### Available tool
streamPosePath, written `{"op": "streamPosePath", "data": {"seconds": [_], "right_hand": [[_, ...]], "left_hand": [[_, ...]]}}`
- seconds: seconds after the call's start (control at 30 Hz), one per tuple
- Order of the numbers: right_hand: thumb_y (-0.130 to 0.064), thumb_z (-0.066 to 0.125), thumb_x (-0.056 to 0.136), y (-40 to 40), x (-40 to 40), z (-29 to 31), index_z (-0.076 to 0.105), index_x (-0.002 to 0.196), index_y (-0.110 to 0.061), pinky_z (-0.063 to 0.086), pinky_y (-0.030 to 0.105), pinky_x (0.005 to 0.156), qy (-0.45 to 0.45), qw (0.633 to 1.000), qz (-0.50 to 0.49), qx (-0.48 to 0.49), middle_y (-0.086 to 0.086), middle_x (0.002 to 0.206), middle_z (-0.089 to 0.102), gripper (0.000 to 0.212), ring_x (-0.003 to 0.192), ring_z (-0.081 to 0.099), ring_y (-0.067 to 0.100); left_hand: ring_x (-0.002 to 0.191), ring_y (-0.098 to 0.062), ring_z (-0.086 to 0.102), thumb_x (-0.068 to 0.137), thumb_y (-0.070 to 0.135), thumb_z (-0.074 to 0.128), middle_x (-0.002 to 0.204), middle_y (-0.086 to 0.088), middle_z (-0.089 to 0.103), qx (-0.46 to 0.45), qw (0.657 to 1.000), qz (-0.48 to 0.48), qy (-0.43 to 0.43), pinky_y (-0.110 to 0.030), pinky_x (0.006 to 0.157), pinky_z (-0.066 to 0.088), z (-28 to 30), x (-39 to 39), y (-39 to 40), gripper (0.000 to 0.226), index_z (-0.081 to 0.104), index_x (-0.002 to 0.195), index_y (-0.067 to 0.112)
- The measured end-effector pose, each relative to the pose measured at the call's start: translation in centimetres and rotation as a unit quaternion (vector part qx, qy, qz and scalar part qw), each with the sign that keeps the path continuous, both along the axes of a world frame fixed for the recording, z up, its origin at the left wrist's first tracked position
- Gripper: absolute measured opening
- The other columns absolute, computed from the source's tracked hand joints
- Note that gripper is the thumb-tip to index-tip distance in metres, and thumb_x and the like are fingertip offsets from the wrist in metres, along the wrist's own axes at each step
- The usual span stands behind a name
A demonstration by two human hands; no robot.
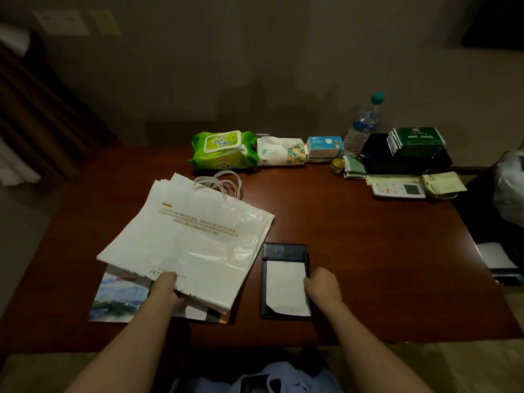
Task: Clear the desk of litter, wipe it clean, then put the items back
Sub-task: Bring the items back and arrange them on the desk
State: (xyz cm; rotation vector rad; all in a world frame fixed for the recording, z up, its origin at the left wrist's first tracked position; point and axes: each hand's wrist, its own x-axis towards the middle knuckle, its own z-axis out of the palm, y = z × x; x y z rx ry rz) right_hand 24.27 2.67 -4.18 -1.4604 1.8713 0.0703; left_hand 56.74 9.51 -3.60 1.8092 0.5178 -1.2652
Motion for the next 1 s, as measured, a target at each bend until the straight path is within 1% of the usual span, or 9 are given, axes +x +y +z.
{"op": "streamPosePath", "data": {"seconds": [0.17, 0.27, 0.33, 0.4, 0.47, 0.57, 0.77, 0.87, 1.0], "right_hand": [[-0.012, 0.049, 0.092, 0.4, -1.1, -0.1, 0.040, 0.068, -0.013, 0.028, 0.025, 0.046, 0.019, 0.999, -0.034, 0.012, 0.001, 0.070, 0.046, 0.026, 0.057, 0.042, 0.012], [-0.016, 0.053, 0.091, 0.3, -1.4, 0.4, 0.049, 0.078, -0.009, 0.030, 0.025, 0.048, -0.001, 1.000, -0.019, 0.024, 0.001, 0.074, 0.050, 0.016, 0.063, 0.047, 0.015], [-0.018, 0.054, 0.091, 0.1, -1.3, 0.7, 0.052, 0.085, -0.006, 0.030, 0.026, 0.050, -0.016, 0.999, -0.028, 0.009, 0.003, 0.077, 0.052, 0.014, 0.067, 0.048, 0.017], [-0.019, 0.053, 0.092, -0.4, -1.0, 1.0, 0.053, 0.087, -0.005, 0.032, 0.027, 0.051, -0.033, 0.997, -0.056, -0.028, 0.006, 0.080, 0.055, 0.014, 0.068, 0.049, 0.018], [-0.019, 0.053, 0.094, -1.1, 0.1, 1.5, 0.054, 0.089, -0.006, 0.033, 0.026, 0.050, -0.062, 0.995, -0.059, -0.052, 0.006, 0.083, 0.056, 0.014, 0.070, 0.051, 0.019], [-0.022, 0.054, 0.096, -1.5, 2.9, 1.9, 0.057, 0.091, -0.009, 0.031, 0.020, 0.050, -0.109, 0.993, -0.001, -0.040, 0.002, 0.082, 0.055, 0.014, 0.071, 0.050, 0.014], [-0.028, 0.052, 0.096, -0.1, 10.6, 1.3, 0.044, 0.066, -0.014, 0.034, 0.027, 0.056, -0.150, 0.986, 0.050, 0.056, 0.001, 0.064, 0.046, 0.034, 0.058, 0.047, 0.013], [-0.040, 0.051, 0.096, 0.6, 13.3, 0.7, 0.059, 0.111, -0.006, 0.042, 0.026, 0.074, -0.156, 0.980, 0.001, 0.123, 0.013, 0.107, 0.061, 0.038, 0.099, 0.060, 0.029], [-0.044, 0.062, 0.086, 0.9, 15.2, -0.7, 0.054, 0.122, 0.001, 0.055, 0.041, 0.084, -0.237, 0.934, -0.202, 0.176, 0.015, 0.109, 0.063, 0.058, 0.094, 0.063, 0.031]], "left_hand": [[0.100, -0.021, 0.060, 0.092, 0.007, 0.041, 0.118, -0.004, 0.060, 0.004, 0.999, 0.036, -0.004, -0.040, 0.052, 0.054, 0.5, -0.4, 0.9, 0.020, 0.049, 0.108, 0.016], [0.112, -0.032, 0.058, 0.089, 0.007, 0.039, 0.135, -0.012, 0.053, 0.017, 0.998, 0.010, -0.051, -0.042, 0.084, 0.050, -0.2, -0.1, 0.4, 0.042, 0.050, 0.130, 0.008], [0.106, -0.034, 0.058, 0.089, 0.012, 0.043, 0.129, -0.019, 0.054, 0.013, 0.996, -0.008, -0.092, -0.042, 0.085, 0.045, -1.0, 0.1, -0.1, 0.040, 0.049, 0.127, 0.005], [0.077, -0.028, 0.054, 0.090, 0.013, 0.046, 0.105, -0.015, 0.060, 0.000, 0.993, 0.020, -0.116, -0.038, 0.075, 0.046, -0.5, -0.4, -0.2, 0.037, 0.052, 0.125, 0.003], [0.068, -0.022, 0.053, 0.092, 0.012, 0.046, 0.108, -0.011, 0.062, -0.020, 0.990, 0.062, -0.122, -0.036, 0.067, 0.049, 0.7, -1.0, -0.3, 0.037, 0.054, 0.126, 0.001], [0.089, -0.028, 0.060, 0.094, 0.016, 0.049, 0.114, -0.010, 0.060, -0.039, 0.987, 0.103, -0.116, -0.038, 0.069, 0.052, 2.0, -0.1, 0.0, 0.033, 0.051, 0.125, 0.004], [0.107, -0.029, 0.058, 0.096, 0.036, 0.049, 0.126, -0.010, 0.057, -0.122, 0.980, 0.127, -0.096, -0.045, 0.091, 0.048, 3.6, 4.5, 0.4, 0.048, 0.043, 0.137, 0.012], [0.124, -0.031, 0.049, 0.098, 0.045, 0.043, 0.138, -0.013, 0.049, -0.115, 0.983, 0.106, -0.096, -0.044, 0.102, 0.041, 3.5, 6.9, 0.9, 0.055, 0.039, 0.140, 0.011], [0.127, -0.032, 0.046, 0.098, 0.046, 0.040, 0.139, -0.013, 0.048, -0.120, 0.984, 0.095, -0.094, -0.045, 0.098, 0.040, 3.7, 9.9, 0.9, 0.054, 0.040, 0.140, 0.012]]}}
